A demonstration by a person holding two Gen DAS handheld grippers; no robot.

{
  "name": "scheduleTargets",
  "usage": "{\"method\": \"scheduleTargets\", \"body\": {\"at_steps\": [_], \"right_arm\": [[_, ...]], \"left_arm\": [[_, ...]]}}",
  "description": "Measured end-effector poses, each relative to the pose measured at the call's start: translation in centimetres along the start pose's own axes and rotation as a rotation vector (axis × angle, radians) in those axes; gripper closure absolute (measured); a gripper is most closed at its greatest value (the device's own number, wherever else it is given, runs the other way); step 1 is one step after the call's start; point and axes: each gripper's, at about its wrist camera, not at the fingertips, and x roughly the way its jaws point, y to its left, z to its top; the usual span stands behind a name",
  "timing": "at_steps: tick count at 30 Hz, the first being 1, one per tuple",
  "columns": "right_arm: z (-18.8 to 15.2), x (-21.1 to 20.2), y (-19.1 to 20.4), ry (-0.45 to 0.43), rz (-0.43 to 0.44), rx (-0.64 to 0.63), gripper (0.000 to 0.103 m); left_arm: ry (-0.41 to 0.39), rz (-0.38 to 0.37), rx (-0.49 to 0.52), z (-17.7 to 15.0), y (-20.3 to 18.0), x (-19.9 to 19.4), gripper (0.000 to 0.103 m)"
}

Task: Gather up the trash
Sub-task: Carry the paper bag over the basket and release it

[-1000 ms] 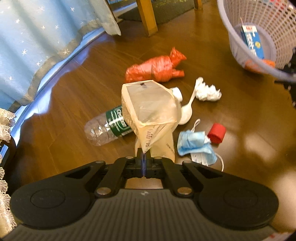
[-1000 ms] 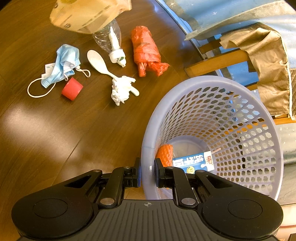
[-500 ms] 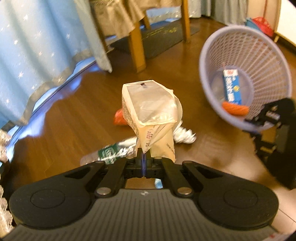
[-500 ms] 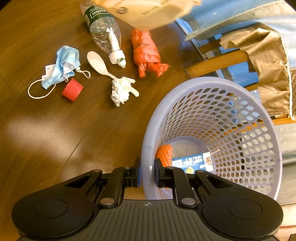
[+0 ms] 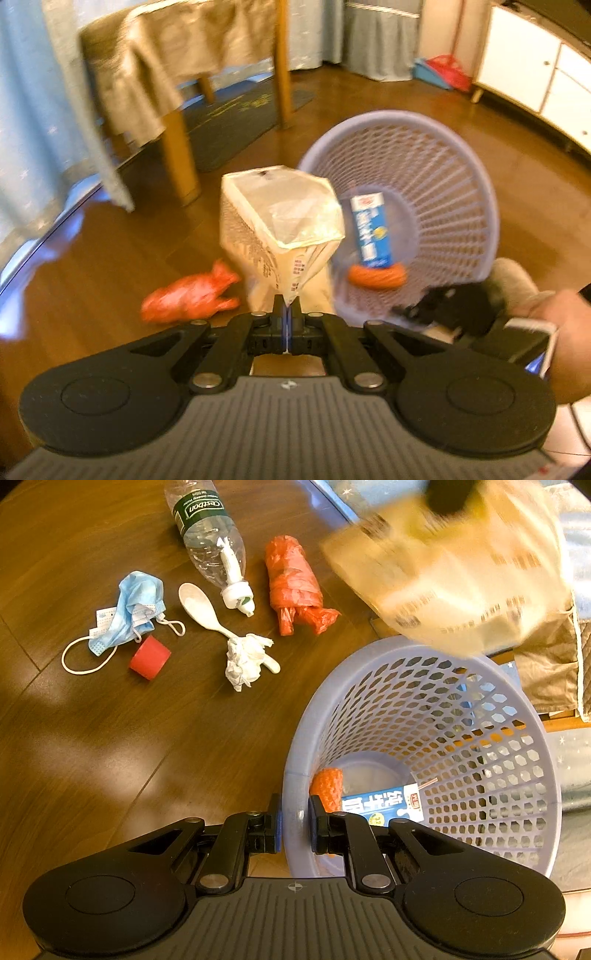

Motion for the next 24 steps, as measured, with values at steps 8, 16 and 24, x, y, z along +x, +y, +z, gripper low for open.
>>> {"method": "scheduleTargets", "body": {"at_steps": [8, 16, 24], "right_arm": [[-0.3, -0.3, -0.5, -0.007, 0.003, 0.019, 0.093], [-0.4, -0.3, -0.7, -0.009, 0.005, 0.024, 0.093], [-0.5, -0.3, -0.7, -0.010, 0.006, 0.031, 0.093]], "left_arm": [[-0.029, -0.092, 0.078, 2.3, -3.8, 1.2, 0.103], [-0.047, -0.148, 0.100, 3.5, -6.1, 0.9, 0.102], [-0.043, -0.104, 0.041, 3.9, -4.6, 1.2, 0.078]]}}
